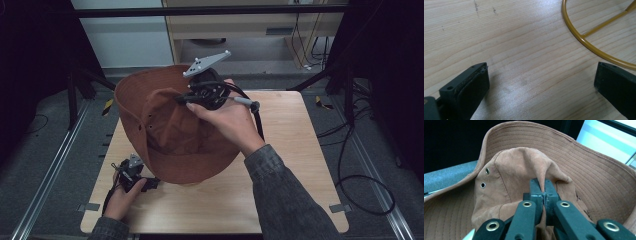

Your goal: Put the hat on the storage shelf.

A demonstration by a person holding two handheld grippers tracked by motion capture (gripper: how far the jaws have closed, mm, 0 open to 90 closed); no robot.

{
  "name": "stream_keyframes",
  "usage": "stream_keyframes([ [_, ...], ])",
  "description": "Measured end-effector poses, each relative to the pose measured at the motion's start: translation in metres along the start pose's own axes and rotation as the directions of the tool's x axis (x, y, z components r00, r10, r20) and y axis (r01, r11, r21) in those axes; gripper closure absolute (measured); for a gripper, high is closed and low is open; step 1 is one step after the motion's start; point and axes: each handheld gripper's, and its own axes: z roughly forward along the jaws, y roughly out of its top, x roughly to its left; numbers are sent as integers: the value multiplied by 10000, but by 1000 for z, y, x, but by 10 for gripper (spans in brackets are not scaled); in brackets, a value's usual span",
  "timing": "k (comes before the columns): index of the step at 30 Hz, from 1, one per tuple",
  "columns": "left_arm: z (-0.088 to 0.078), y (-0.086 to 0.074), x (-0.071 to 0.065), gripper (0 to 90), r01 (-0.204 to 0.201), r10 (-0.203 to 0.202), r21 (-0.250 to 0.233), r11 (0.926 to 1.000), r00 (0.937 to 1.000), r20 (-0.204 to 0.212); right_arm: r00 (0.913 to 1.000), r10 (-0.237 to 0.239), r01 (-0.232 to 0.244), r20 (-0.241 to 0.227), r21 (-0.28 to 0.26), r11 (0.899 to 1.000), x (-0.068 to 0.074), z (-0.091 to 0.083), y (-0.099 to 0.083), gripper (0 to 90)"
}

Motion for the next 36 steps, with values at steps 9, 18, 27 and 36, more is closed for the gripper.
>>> stream_keyframes([
  [9, 0, 0, 0, 0, 5, -5, -18, 10000, 10000, -17, 10000, -6, 7, -45, 227, 9997, 0, 7, -3, 890],
  [18, 0, 0, 0, 0, 4, -4, -18, 10000, 10000, -16, 9999, 121, -119, -43, 445, 9989, -3, 14, -6, 890],
  [27, 0, 0, 0, 0, 2, -2, -17, 10000, 10000, -12, 9998, 174, -166, -116, 650, 9978, -4, 25, -6, 888],
  [36, 0, 0, 0, 0, -1, 1, -16, 10000, 10000, -14, 9995, 252, -237, -189, 762, 9968, -6, 26, -14, 886],
])
